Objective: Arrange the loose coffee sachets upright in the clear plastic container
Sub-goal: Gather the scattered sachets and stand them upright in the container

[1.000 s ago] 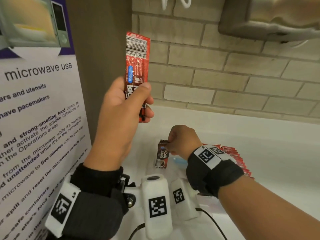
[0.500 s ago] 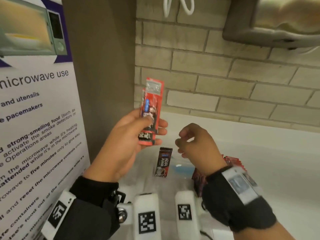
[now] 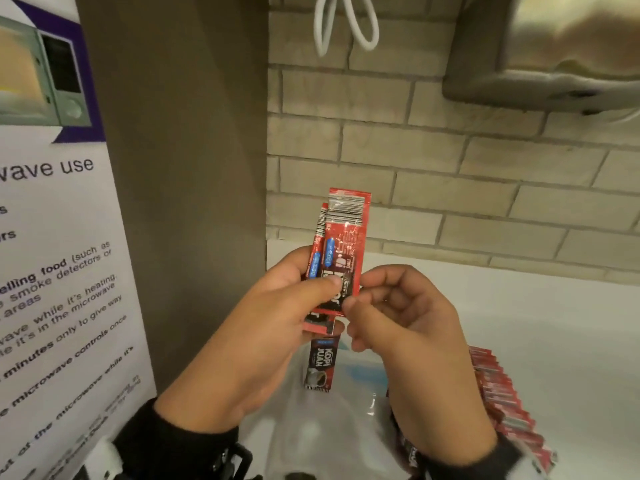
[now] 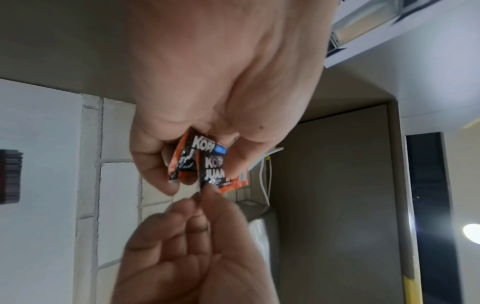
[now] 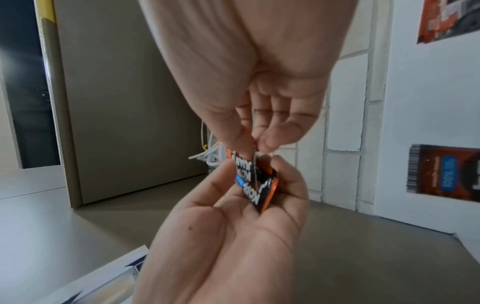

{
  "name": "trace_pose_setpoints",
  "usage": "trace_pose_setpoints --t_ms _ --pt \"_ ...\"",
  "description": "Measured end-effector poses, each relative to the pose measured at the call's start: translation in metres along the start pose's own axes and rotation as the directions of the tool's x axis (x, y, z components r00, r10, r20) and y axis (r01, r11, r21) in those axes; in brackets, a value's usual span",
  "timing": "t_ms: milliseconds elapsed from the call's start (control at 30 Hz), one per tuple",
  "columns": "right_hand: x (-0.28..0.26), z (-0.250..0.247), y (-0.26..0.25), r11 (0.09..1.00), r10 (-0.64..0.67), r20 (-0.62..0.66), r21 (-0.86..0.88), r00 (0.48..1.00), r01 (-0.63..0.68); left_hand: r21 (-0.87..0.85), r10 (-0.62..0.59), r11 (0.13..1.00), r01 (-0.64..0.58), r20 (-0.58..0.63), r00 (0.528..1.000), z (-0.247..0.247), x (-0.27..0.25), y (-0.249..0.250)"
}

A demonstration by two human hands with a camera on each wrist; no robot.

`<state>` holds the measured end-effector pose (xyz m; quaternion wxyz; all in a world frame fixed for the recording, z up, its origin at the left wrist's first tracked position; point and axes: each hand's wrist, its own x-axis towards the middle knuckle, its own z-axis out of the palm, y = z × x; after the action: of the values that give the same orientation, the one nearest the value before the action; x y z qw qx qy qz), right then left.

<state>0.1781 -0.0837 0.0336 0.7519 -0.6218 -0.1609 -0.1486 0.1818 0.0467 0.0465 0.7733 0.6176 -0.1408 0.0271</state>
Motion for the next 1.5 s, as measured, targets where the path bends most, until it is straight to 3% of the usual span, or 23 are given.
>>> trace_pose_setpoints --t_ms 133,267,400,567,633,700,767,900,1033,1267,1367,1500 --pt "-0.002 -0.001 -0.005 0.965 -0.200 -0.025 -0.179 0.980 0.192 -0.051 0.072 0.996 -0.074 -0.027 0.997 0.001 0.000 0.004" --pt "-0.005 0.004 -0.003 0.772 -0.373 0.085 -0.523 0.924 0.360 -0.004 0.056 0.998 -0.055 0.090 0.994 0.003 -0.001 0.000" --pt "-0.006 0.004 -0.004 0.723 -0.324 0.168 -0.591 0.931 0.358 -0.084 0.036 0.996 -0.020 0.193 0.981 0.002 -0.003 0.001" --pt "-0.006 -0.001 -0.017 0.913 -0.119 0.162 -0.371 0.980 0.172 -0.001 0.027 1.000 -0.027 0.162 0.986 -0.004 -0.001 0.003" --pt "-0.005 -0.005 -0.021 0.939 -0.145 0.074 -0.303 0.987 0.161 0.101 0.019 0.994 -0.032 0.126 0.992 -0.006 -0.001 0.004" --pt "-0.003 -0.012 -0.023 0.908 -0.222 0.014 -0.360 0.975 0.212 0.191 -0.002 0.981 -0.019 0.108 0.994 -0.012 -0.001 0.005" --pt "-0.001 -0.019 -0.024 0.868 -0.236 0.044 -0.440 0.971 0.231 0.268 -0.004 0.963 -0.031 0.128 0.992 -0.016 -0.001 0.007" --pt "0.002 -0.028 -0.018 0.805 -0.128 0.116 -0.568 0.985 0.171 0.342 0.041 0.937 -0.076 0.110 0.993 -0.022 -0.001 0.010" --pt "0.001 -0.027 -0.016 0.675 -0.114 0.164 -0.711 0.980 0.197 0.357 0.076 0.928 -0.106 0.097 0.992 -0.023 0.000 0.013" --pt "0.001 -0.025 -0.017 0.859 0.022 0.112 -0.511 0.993 0.039 0.150 0.199 0.971 -0.187 -0.073 0.977 -0.019 0.004 0.009" --pt "-0.002 -0.018 -0.013 0.851 0.104 0.176 -0.524 0.979 0.004 0.245 0.251 0.943 -0.223 -0.090 0.964 -0.019 0.005 0.007" --pt "-0.002 -0.017 -0.015 0.860 0.004 0.140 -0.506 0.990 0.068 0.394 0.158 0.906 -0.155 0.024 0.987 -0.016 0.001 0.008"
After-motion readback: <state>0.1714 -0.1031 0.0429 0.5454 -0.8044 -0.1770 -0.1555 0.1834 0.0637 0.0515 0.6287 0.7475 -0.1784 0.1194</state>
